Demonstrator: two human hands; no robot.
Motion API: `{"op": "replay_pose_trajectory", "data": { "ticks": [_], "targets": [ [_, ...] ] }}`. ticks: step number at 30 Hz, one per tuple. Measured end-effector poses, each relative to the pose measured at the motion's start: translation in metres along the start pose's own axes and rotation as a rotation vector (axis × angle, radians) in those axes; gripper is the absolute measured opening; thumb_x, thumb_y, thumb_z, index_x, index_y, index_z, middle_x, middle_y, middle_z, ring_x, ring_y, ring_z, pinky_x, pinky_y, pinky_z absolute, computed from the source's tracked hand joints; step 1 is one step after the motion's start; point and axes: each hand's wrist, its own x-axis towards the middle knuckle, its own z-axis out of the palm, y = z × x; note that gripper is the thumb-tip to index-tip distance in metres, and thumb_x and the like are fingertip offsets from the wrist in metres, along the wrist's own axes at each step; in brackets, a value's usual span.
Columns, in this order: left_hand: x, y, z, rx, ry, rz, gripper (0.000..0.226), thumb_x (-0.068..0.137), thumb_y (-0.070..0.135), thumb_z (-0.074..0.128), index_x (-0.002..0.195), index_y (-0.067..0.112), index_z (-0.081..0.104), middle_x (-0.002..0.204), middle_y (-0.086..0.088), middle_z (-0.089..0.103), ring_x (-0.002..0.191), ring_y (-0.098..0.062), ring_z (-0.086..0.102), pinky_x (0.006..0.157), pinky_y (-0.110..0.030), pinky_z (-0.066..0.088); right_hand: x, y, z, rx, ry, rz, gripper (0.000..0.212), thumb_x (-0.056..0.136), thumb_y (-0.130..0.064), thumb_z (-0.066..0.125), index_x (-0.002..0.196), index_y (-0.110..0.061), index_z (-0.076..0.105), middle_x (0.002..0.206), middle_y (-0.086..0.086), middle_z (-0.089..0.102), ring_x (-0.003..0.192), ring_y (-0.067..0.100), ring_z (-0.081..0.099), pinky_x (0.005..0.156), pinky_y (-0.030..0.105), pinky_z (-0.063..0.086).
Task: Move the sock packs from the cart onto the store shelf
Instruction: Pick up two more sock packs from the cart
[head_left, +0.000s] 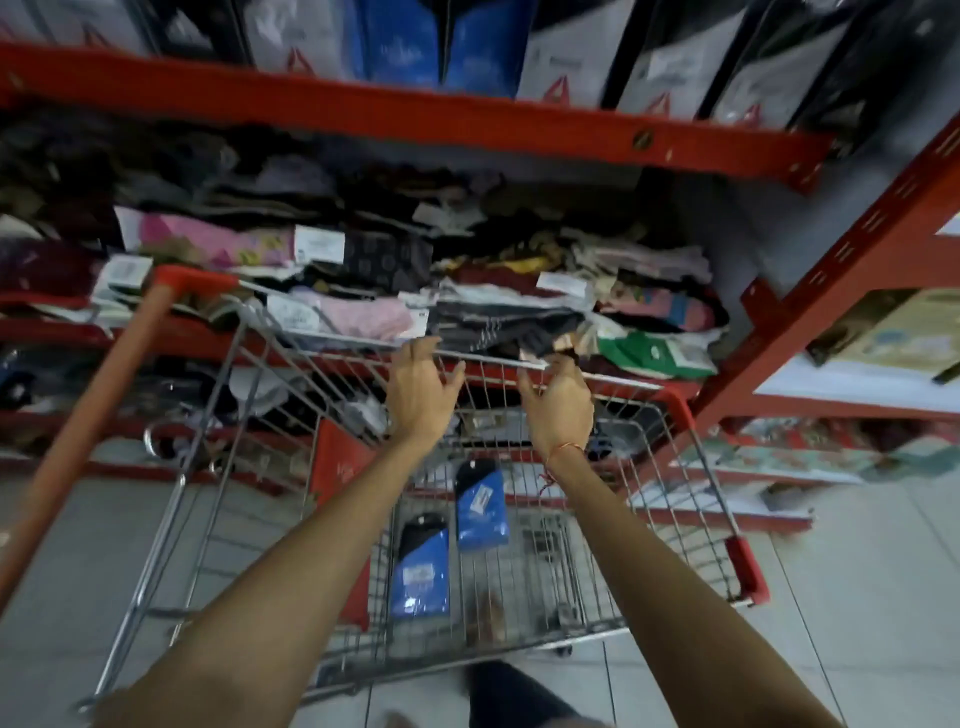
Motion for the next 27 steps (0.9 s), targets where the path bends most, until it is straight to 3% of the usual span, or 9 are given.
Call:
{"op": "replay_pose_trajectory", "data": {
  "ticks": [4, 8, 10, 14, 17, 19, 23, 27],
  "targets": [
    [-0.021, -0.043, 0.032, 0.063, -0.155, -0.19, 0.044, 0.088, 0.029, 0.066, 0.122, 0.004, 0.055, 0.121, -0.017, 0.06, 0.111, -0.034, 0.057, 0.084, -0.039, 0.05, -0.014, 0.045, 0.036, -0.116, -0.242, 0.159, 0.042, 0.091, -0.033, 0.062, 0.12, -0.004, 0.053, 0.12, 0.017, 0.062, 0.102, 0.032, 0.063, 0.074, 0.03, 0.046],
    [-0.036, -0.084, 0.07, 0.213, -0.377, -0.393, 0.05, 0.087, 0.046, 0.063, 0.101, -0.001, 0.064, 0.099, -0.022, 0.069, 0.093, -0.036, 0.067, 0.072, -0.04, 0.055, -0.013, 0.081, 0.07, -0.268, -0.455, 0.285, 0.041, 0.091, -0.034, 0.061, 0.112, 0.001, 0.057, 0.115, 0.018, 0.064, 0.103, 0.033, 0.062, 0.076, 0.033, 0.048],
    [-0.04, -0.107, 0.092, 0.256, -0.474, -0.484, 0.052, 0.087, 0.046, 0.062, 0.097, -0.006, 0.064, 0.1, -0.023, 0.069, 0.094, -0.036, 0.066, 0.074, -0.041, 0.053, -0.005, 0.095, 0.09, -0.333, -0.532, 0.318, 0.042, 0.09, -0.033, 0.062, 0.115, 0.0, 0.056, 0.118, 0.018, 0.062, 0.109, 0.033, 0.06, 0.086, 0.037, 0.051],
    [-0.048, -0.142, 0.126, 0.358, -0.643, -0.581, 0.06, 0.091, 0.048, 0.054, 0.115, -0.007, 0.061, 0.118, -0.025, 0.062, 0.111, -0.037, 0.059, 0.088, -0.041, 0.049, 0.009, 0.111, 0.122, -0.422, -0.646, 0.328, 0.051, 0.089, -0.037, 0.063, 0.121, 0.002, 0.052, 0.123, 0.02, 0.059, 0.113, 0.034, 0.058, 0.089, 0.04, 0.051],
    [-0.056, -0.158, 0.145, 0.346, -0.653, -0.639, 0.053, 0.087, 0.048, 0.059, 0.114, 0.003, 0.064, 0.119, -0.02, 0.061, 0.113, -0.035, 0.056, 0.09, -0.04, 0.047, 0.019, 0.125, 0.151, -0.45, -0.692, 0.351, 0.058, 0.088, -0.043, 0.063, 0.124, 0.001, 0.052, 0.127, 0.019, 0.057, 0.117, 0.033, 0.056, 0.091, 0.038, 0.049],
    [-0.062, -0.168, 0.158, 0.306, -0.623, -0.673, 0.051, 0.079, 0.046, 0.07, 0.113, 0.009, 0.067, 0.116, -0.019, 0.063, 0.111, -0.035, 0.056, 0.089, -0.038, 0.046, 0.024, 0.132, 0.176, -0.462, -0.717, 0.348, 0.072, 0.085, -0.044, 0.065, 0.136, 0.002, 0.041, 0.139, 0.019, 0.047, 0.128, 0.032, 0.045, 0.102, 0.038, 0.04],
    [-0.08, -0.182, 0.178, 0.239, -0.58, -0.871, 0.083, 0.064, 0.049, 0.081, 0.126, 0.003, 0.052, 0.126, -0.017, 0.056, 0.116, -0.032, 0.051, 0.088, -0.035, 0.046, 0.022, 0.137, 0.219, -0.409, -0.713, 0.432, 0.108, 0.078, -0.051, 0.07, 0.149, 0.001, 0.008, 0.156, 0.02, 0.02, 0.144, 0.034, 0.02, 0.113, 0.043, 0.03],
    [-0.091, -0.191, 0.192, 0.325, -0.588, -0.875, 0.104, 0.057, 0.055, 0.083, 0.134, 0.001, 0.039, 0.132, -0.018, 0.051, 0.12, -0.032, 0.049, 0.095, -0.038, 0.046, 0.015, 0.14, 0.242, -0.486, -0.708, 0.475, 0.122, 0.072, -0.051, 0.076, 0.15, -0.001, -0.003, 0.156, 0.021, 0.012, 0.14, 0.039, 0.021, 0.11, 0.05, 0.032]
  ]
}}
